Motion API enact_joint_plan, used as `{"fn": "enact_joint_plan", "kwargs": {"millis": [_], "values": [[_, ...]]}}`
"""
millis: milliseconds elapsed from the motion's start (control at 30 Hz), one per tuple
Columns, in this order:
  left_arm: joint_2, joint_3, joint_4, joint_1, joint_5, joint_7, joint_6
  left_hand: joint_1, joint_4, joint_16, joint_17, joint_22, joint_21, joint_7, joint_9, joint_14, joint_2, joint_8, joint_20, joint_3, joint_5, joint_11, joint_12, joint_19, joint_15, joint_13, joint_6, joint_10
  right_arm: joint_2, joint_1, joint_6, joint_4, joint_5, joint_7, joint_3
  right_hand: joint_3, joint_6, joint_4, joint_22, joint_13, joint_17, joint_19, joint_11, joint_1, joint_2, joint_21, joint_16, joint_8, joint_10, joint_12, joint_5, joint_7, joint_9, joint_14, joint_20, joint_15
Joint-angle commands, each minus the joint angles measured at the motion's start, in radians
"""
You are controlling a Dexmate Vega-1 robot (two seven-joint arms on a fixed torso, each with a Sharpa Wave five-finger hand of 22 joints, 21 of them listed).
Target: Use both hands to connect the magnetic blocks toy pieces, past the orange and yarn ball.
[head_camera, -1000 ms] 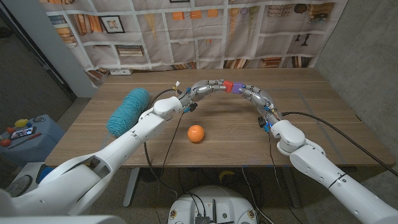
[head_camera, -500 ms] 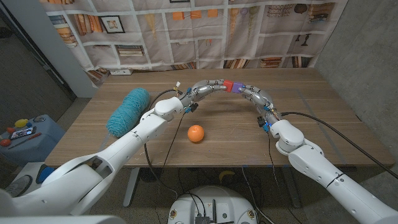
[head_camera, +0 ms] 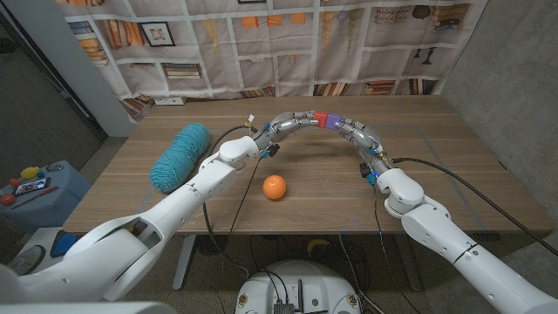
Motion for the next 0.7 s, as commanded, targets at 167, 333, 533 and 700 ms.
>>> {"fn": "enact_joint_plan", "kwargs": {"millis": [167,333,533,700], "values": [[0.003,-0.003,-0.001,0.001,-0.016,-0.017,0.005,-0.019,0.007,-0.001,0.003,0.004,-0.002,0.014,0.0,-0.011,-0.003,-0.014,0.004,-0.013,0.001,0.04,0.0,-0.006,0.019,0.005,-0.046,-0.014,0.005,0.0,-0.003,0.0,-0.003,-0.011,-0.002,0.0,0.09,0.001,0.003,0.002,0.002,0.005,-0.001,0.012,0.067,0.006,-0.001,0.044,0.006,0.0,0.005,0.019,0.004,0.009,0.002,0.001],[0.006,-0.001,-0.003,0.0,-0.019,-0.026,0.01,-0.027,0.009,-0.003,0.003,0.004,-0.003,0.022,-0.001,-0.021,-0.004,-0.018,0.004,-0.016,0.0,0.049,0.0,-0.01,0.025,0.005,-0.067,-0.02,0.005,0.0,0.0,0.001,-0.006,-0.01,-0.003,-0.001,0.091,0.001,0.003,0.002,0.003,0.006,-0.001,0.013,0.067,0.006,-0.002,0.044,0.008,0.001,0.006,0.02,0.003,0.01,0.003,0.001],[0.004,-0.003,-0.001,0.001,-0.022,-0.028,0.008,-0.031,0.009,-0.003,0.003,0.004,-0.003,0.024,-0.001,-0.023,-0.005,-0.018,0.005,-0.018,0.0,0.055,0.0,-0.013,0.027,0.005,-0.074,-0.021,0.004,-0.002,-0.004,-0.003,-0.007,-0.014,-0.002,-0.002,0.091,0.0,0.003,0.002,0.003,0.006,-0.001,0.014,0.067,0.006,-0.002,0.044,0.007,0.0,0.007,0.019,0.002,0.01,0.003,0.001],[0.005,-0.001,0.002,0.0,-0.024,-0.035,0.007,-0.033,0.008,-0.002,0.003,0.004,-0.003,0.025,-0.002,-0.025,-0.006,-0.018,0.004,-0.019,0.0,0.06,0.001,-0.015,0.029,0.005,-0.084,-0.021,0.005,-0.003,-0.001,-0.004,-0.01,-0.015,-0.003,-0.002,0.092,0.001,0.003,0.002,0.003,0.006,-0.002,0.014,0.068,0.006,-0.002,0.044,0.008,0.0,0.007,0.019,0.001,0.01,0.002,0.001]]}}
